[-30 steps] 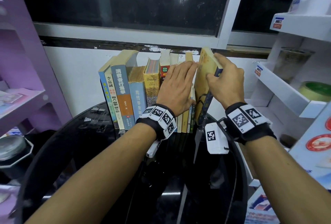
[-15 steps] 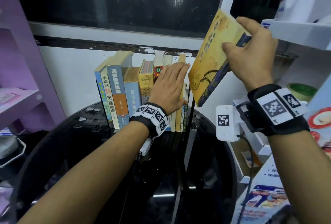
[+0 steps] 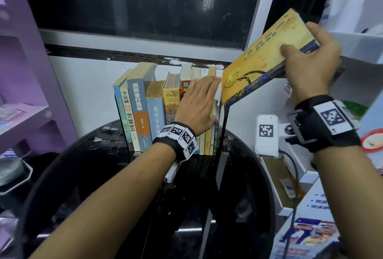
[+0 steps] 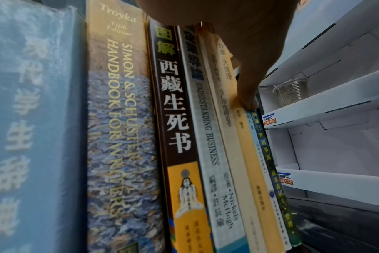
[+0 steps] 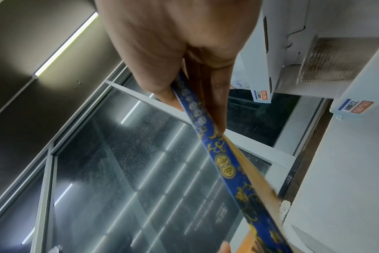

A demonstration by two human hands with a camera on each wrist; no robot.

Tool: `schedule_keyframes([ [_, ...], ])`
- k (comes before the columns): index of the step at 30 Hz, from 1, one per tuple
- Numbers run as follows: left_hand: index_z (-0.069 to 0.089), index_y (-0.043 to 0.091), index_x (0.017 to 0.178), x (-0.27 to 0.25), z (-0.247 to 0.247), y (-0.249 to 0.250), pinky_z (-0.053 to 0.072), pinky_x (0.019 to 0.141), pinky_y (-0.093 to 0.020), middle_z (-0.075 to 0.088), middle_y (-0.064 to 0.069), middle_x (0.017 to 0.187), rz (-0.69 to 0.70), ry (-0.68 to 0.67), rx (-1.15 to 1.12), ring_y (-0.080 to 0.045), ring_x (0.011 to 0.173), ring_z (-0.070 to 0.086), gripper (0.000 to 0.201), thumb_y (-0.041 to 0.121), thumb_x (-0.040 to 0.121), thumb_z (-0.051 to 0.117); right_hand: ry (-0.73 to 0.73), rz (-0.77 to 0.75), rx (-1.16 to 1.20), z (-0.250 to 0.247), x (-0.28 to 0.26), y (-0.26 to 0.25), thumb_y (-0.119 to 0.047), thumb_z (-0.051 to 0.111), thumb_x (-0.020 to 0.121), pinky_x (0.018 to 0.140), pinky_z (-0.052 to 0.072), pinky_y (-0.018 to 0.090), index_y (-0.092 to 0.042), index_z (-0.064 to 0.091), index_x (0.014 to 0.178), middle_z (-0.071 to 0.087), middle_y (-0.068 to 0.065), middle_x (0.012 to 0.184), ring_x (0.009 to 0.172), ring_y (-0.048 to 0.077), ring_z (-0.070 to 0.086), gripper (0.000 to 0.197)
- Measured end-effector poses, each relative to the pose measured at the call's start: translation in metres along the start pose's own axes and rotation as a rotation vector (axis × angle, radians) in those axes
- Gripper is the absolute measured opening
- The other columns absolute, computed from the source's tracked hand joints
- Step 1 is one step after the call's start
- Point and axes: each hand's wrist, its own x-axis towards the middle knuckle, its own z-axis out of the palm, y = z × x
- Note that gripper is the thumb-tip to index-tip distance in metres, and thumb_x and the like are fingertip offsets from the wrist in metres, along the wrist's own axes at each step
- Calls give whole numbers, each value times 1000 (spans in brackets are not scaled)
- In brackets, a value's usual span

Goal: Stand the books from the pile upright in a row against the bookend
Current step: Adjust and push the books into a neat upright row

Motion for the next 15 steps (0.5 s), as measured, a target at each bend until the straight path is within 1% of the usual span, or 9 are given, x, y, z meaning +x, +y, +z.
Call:
schedule_keyframes([
  [2,30,6,145,0,0,0,12,116,-37,40,-10,141,1,9,-3,-26,132,36,113,57,57,80,42,-16,47,-3,5,-3,-19,70,72,86,57,27,-20,60,128,67,-14,100,88,1,67,58],
  [4,30,6,145,0,-1,0,12,116,-37,41,-9,141,4,12,-9,-26,132,37,113,56,57,81,54,-18,68,-4,7,-4,-18,71,71,86,57,27,-20,60,129,68,-10,106,93,2,68,59],
  [5,30,6,145,0,-2,-1,13,116,-37,41,-9,141,4,9,-11,-26,132,37,113,57,57,81,52,-15,72,-3,7,-5,-17,71,71,86,57,27,-20,60,129,67,-11,106,92,2,67,58],
  [9,29,6,145,0,-3,-2,16,116,-39,40,-9,141,12,-4,-11,-26,133,36,113,58,57,80,6,-7,25,2,0,1,-15,70,77,89,55,23,-20,60,130,58,-25,92,83,-8,61,54],
  [11,29,5,145,-1,-3,-2,14,117,-39,40,-9,142,15,-6,-4,-26,133,35,114,59,57,79,-8,-14,14,5,-3,7,-13,70,78,90,54,24,-19,60,130,59,-25,94,82,-9,60,54],
  [12,29,5,145,-1,-3,-3,13,117,-38,40,-10,141,15,-4,-2,-26,133,35,114,59,57,79,-13,-24,1,6,-5,10,-12,69,79,90,53,21,-18,58,132,60,-21,98,82,-9,60,54],
  [13,29,5,145,-1,-3,-3,12,117,-37,40,-10,141,15,-1,-2,-26,133,35,115,59,57,80,-18,-34,-15,7,-6,14,-11,69,81,89,51,14,-16,57,134,59,-17,104,84,-8,59,55],
  [15,30,5,144,-1,-3,-3,9,116,-36,41,-10,141,14,6,-2,-26,132,35,115,58,56,80,-34,-66,-51,7,-7,19,-10,67,84,82,43,-1,-15,55,137,58,-12,112,90,-8,57,55],
])
